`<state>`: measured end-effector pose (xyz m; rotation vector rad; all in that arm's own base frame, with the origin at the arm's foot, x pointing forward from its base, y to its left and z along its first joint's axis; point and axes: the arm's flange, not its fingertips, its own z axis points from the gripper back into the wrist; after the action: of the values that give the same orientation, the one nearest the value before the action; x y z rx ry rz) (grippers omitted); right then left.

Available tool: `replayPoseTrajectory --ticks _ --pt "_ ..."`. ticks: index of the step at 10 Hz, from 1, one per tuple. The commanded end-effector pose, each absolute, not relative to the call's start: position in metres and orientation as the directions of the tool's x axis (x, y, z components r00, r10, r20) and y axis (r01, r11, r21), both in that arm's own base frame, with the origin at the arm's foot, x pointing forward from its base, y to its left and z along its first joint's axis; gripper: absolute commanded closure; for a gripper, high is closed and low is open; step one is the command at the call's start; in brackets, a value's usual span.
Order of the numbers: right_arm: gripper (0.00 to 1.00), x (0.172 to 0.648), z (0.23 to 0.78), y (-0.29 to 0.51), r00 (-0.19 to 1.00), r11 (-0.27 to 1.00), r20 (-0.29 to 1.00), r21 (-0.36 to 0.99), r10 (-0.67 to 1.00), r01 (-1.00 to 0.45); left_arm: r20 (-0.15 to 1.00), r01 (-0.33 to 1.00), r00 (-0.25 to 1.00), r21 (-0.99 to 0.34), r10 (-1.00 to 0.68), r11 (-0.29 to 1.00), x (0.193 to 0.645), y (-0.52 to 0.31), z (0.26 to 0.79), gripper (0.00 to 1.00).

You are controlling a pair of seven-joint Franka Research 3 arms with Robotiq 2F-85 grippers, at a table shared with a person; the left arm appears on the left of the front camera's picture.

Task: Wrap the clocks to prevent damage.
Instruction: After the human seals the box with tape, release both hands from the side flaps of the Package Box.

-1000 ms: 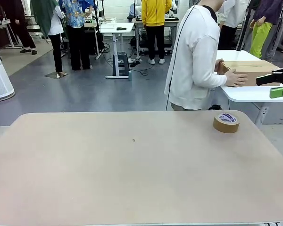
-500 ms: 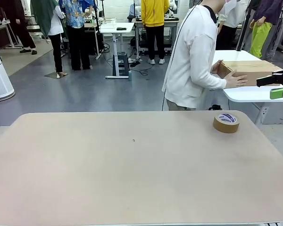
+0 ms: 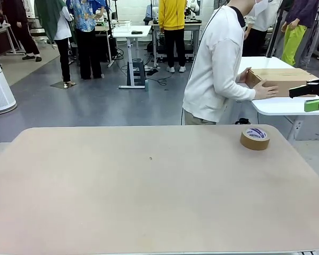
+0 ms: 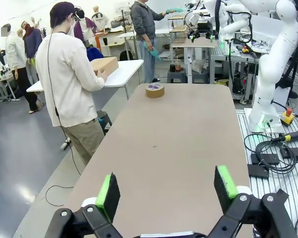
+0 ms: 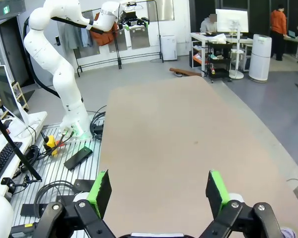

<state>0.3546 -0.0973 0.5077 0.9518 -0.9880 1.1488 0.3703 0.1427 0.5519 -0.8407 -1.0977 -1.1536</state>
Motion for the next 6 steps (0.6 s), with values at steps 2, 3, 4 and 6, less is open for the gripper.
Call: replayPoseTrajectory --ticks 2,3,4,6 --pt "0.0 0.3557 0.5091 -0.0982 0.121 0.149 0.957 0.084 0.262 -0.985 0.963 0.973 0.021 0.041 -0.269 0.225 0.37 0.1449 0.5529 0.0" --pt "0.0 0.3557 0.5091 -0.0982 0.121 0.149 0.957 0.084 0.262 -0.985 0.963 0.973 0.021 0.041 -0.269 0.225 0.37 0.1449 0.5529 0.0" --pt "0.0 0.3557 0.5091 -0.0982 0.121 0.149 0.957 0.084 0.262 -0.985 0.963 0.973 0.021 0.041 -0.269 0.225 0.37 0.1449 0.5529 0.0" --pt "0.0 0.3557 0.5091 -0.0982 0.121 0.149 0.957 0.084 0.262 -0.985 0.963 0.973 0.021 0.041 -0.269 0.225 0.37 0.1449 0.5529 0.0"
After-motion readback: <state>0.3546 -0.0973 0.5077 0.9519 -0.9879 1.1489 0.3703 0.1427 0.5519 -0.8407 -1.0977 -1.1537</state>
